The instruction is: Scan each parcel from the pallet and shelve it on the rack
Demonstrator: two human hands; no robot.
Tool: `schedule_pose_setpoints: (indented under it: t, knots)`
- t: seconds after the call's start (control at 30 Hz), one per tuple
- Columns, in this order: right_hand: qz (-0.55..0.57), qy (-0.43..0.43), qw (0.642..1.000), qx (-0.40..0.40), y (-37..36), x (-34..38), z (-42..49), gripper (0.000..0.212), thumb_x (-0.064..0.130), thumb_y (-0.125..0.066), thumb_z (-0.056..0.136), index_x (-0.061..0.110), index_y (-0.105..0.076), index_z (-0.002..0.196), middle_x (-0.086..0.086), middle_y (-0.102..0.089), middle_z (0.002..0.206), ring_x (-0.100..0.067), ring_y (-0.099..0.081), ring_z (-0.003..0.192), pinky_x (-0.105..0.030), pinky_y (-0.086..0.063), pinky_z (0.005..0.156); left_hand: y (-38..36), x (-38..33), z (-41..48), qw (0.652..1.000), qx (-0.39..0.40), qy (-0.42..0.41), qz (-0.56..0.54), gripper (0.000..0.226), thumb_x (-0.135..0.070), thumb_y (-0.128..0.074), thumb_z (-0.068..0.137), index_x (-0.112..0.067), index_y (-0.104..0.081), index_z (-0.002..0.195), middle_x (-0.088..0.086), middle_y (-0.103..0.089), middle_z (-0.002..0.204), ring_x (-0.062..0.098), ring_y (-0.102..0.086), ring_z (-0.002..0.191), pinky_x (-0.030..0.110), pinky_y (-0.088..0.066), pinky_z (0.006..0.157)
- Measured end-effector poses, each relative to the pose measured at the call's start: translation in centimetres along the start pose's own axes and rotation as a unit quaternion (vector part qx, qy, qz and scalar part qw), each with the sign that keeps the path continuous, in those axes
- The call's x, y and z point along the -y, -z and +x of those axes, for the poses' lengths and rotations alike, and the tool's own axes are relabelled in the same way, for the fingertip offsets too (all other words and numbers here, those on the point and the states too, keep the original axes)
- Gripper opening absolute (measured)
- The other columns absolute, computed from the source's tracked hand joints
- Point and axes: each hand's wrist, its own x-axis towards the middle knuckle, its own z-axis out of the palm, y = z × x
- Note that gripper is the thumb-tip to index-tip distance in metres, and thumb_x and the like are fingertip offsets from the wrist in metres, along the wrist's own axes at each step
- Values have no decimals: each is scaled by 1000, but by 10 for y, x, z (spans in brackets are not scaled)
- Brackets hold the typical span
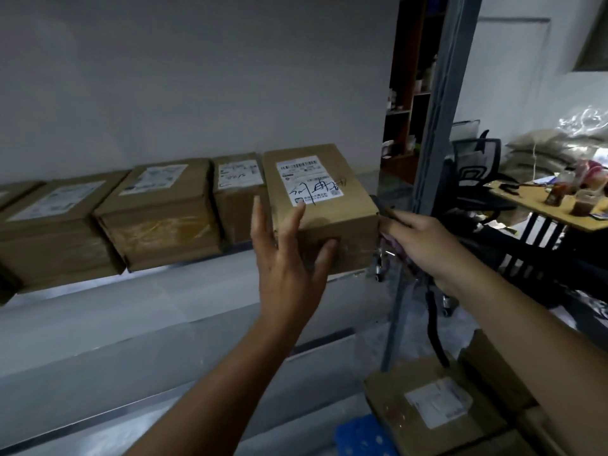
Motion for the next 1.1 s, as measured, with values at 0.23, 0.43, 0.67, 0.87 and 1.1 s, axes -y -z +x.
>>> schedule_pose_setpoints:
  t: [0.23,0.43,0.67,0.87,1.1]
  knots:
    - [-6,10,998,55,-13,-3,74,20,61,-56,88,49,-71,85,-6,-60,79,-24,-58,71,-35,-44,60,-37,20,32,947,-29,-134,290,67,-49,-57,102,-21,-36,159,10,-16,168,37,3,157,58,-3,125]
    - [-11,35,998,54,-15,-9,106,14,57,-59,89,55,-66,100,-5,-66,83,-19,-57,66,-32,-42,54,-51,27,64,940,13,-87,329,106,-76,-51,90,-6,-17,163,17,-11,170,38,2,157,62,-5,125]
    - [0,21,999,34,17,-42,66,20,48,-66,91,49,-68,111,24,-71,78,9,-64,64,-9,-44,51,-55,16,60,951,-2,-85,296,104,-77,-53,90,-11,-20,163,27,-12,168,51,-6,154,60,0,125]
    - [-87,-92,992,-1,68,-105,-31,49,59,-65,88,44,-58,134,48,-57,76,23,-56,70,-3,-39,53,-67,26,-43,985,69,-153,47,82,-38,-71,95,0,-29,154,37,-23,160,63,-10,148,59,-9,125]
    - [-88,-293,949,-69,83,-157,-184,57,67,-64,83,47,-55,136,34,-55,120,8,-60,100,-16,-48,79,-99,8,-236,832,496,-65,-240,66,-53,-63,95,-27,-44,152,5,-28,166,29,-22,156,60,-37,115]
